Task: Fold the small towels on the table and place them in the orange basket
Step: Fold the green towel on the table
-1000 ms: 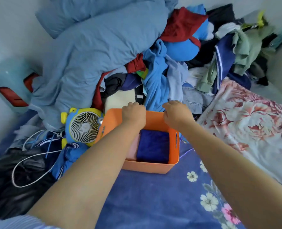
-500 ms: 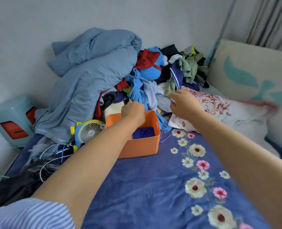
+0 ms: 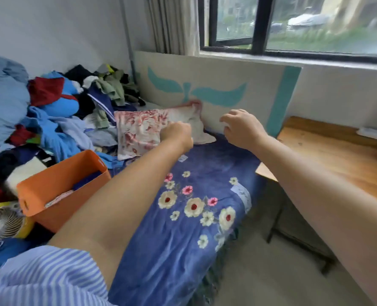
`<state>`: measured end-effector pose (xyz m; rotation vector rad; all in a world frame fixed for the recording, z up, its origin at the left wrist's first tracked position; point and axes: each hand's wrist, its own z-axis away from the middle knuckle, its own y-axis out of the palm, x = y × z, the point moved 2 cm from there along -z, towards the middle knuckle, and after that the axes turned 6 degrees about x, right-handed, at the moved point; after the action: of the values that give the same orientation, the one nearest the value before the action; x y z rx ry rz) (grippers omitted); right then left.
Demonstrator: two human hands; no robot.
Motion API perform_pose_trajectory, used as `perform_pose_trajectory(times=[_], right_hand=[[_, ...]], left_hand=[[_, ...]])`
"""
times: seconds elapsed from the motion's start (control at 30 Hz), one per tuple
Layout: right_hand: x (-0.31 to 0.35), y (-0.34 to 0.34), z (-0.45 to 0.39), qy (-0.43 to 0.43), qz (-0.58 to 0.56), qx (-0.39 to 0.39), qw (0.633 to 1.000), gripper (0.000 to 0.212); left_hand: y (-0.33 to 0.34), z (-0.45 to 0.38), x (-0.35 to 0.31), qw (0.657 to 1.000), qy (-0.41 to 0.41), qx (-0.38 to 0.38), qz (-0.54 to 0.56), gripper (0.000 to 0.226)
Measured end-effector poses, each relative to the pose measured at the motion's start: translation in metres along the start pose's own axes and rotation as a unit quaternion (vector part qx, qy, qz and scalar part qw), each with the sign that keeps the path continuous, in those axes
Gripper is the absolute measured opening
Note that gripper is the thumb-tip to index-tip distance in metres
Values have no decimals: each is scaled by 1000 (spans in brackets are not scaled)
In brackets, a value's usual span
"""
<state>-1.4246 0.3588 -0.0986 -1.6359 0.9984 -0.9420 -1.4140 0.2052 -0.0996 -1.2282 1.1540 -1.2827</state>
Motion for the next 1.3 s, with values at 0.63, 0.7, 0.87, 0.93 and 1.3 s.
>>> perform_pose_trajectory(times=[0.63, 0.7, 0.87, 0.93, 1.3], right_hand=[[-399, -127, 423, 379, 35, 47, 923, 41], [-425, -134, 455, 402, 30, 38, 914, 40], [-475, -143, 503, 444, 11, 27, 895, 40], [-493, -142, 512, 455, 3, 27, 890, 40], [-651, -139, 494, 494, 8, 34, 869, 39]], left_hand=[[-1, 139, -554, 916, 397, -39, 36, 26], [2, 149, -588, 910, 412, -40, 38, 25], [3, 156, -653, 901, 430, -29, 42, 24], [1, 152, -677, 901, 432, -20, 39, 24], [7, 60, -826, 881, 470, 8, 52, 23]])
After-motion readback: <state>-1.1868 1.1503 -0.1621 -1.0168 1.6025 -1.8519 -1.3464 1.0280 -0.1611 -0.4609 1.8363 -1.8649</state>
